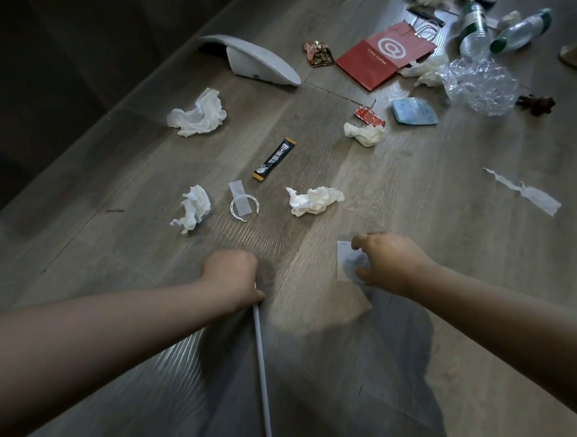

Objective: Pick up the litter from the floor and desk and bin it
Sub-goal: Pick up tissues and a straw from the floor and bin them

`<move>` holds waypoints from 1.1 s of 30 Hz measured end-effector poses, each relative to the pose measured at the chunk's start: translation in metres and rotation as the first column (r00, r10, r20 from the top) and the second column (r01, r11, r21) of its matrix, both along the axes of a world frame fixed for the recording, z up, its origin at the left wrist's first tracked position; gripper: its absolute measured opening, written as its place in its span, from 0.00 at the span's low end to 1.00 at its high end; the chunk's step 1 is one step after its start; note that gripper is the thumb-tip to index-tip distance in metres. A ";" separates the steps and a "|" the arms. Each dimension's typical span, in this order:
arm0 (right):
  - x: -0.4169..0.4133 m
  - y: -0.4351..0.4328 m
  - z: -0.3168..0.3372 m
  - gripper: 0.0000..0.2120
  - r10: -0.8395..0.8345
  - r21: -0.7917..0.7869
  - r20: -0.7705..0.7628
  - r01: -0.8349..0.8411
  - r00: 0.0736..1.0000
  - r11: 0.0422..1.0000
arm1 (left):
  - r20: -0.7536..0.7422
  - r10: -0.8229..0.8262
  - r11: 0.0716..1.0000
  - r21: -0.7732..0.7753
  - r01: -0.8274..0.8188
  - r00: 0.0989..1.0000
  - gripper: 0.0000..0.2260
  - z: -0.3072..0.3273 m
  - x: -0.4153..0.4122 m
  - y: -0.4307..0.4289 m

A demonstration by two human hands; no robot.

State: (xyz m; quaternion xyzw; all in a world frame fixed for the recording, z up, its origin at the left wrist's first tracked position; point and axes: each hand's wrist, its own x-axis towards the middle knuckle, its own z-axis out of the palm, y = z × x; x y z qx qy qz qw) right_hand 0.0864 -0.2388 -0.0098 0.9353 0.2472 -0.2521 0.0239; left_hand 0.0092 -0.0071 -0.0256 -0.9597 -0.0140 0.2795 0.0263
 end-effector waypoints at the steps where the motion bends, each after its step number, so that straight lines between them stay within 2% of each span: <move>1: 0.001 0.000 0.000 0.16 -0.002 -0.002 0.008 0.002 1.000 1.000 | 0.012 0.006 1.000 -0.005 -0.006 1.000 0.16 0.000 -0.001 0.001; 8: 0.005 0.000 0.000 0.16 0.009 -0.011 0.033 -0.009 0.999 1.000 | 0.076 0.019 0.998 -0.058 -0.015 0.997 0.12 -0.003 -0.006 0.020; 11: 0.008 0.001 -0.001 0.15 0.011 0.007 0.039 -0.011 0.999 1.000 | 0.201 0.061 0.996 -0.083 -0.045 0.978 0.12 0.003 0.001 0.036; 14: 0.012 0.004 -0.003 0.15 -0.003 0.031 0.050 0.002 0.999 1.000 | 0.344 0.167 0.976 -0.193 -0.105 0.924 0.13 0.007 0.010 0.052; 15: 0.012 0.005 -0.004 0.16 -0.015 0.031 0.042 0.014 0.999 0.999 | 0.400 0.198 0.969 -0.220 -0.116 0.895 0.16 0.007 0.013 0.056; 17: 0.011 0.007 -0.008 0.21 -0.043 0.008 0.008 0.043 0.999 0.999 | 0.481 0.245 0.961 -0.233 -0.147 0.842 0.29 0.008 0.015 0.064; 20: 0.010 0.007 -0.013 0.29 -0.078 -0.044 -0.032 0.076 0.996 0.996 | 0.407 0.250 0.964 -0.188 -0.187 0.879 0.49 0.006 0.018 0.075; 23: 0.010 0.009 -0.015 0.31 -0.106 -0.035 -0.049 0.105 0.993 0.994 | 0.244 0.271 0.952 -0.215 -0.220 0.931 0.58 -0.001 0.023 0.084; 26: 0.013 0.011 -0.016 0.29 -0.172 0.018 -0.080 0.174 0.982 0.985 | 0.165 0.274 0.941 -0.250 -0.228 0.948 0.55 -0.008 0.026 0.084; 31: 0.015 0.011 -0.016 0.21 -0.214 0.073 -0.138 0.226 0.967 0.971 | 0.218 0.251 0.945 -0.266 -0.190 0.943 0.47 -0.010 0.031 0.083; 33: 0.015 0.012 -0.013 0.18 -0.212 0.075 -0.144 0.224 0.967 0.972 | 0.316 0.195 0.971 -0.195 -0.138 0.929 0.47 -0.006 0.034 0.087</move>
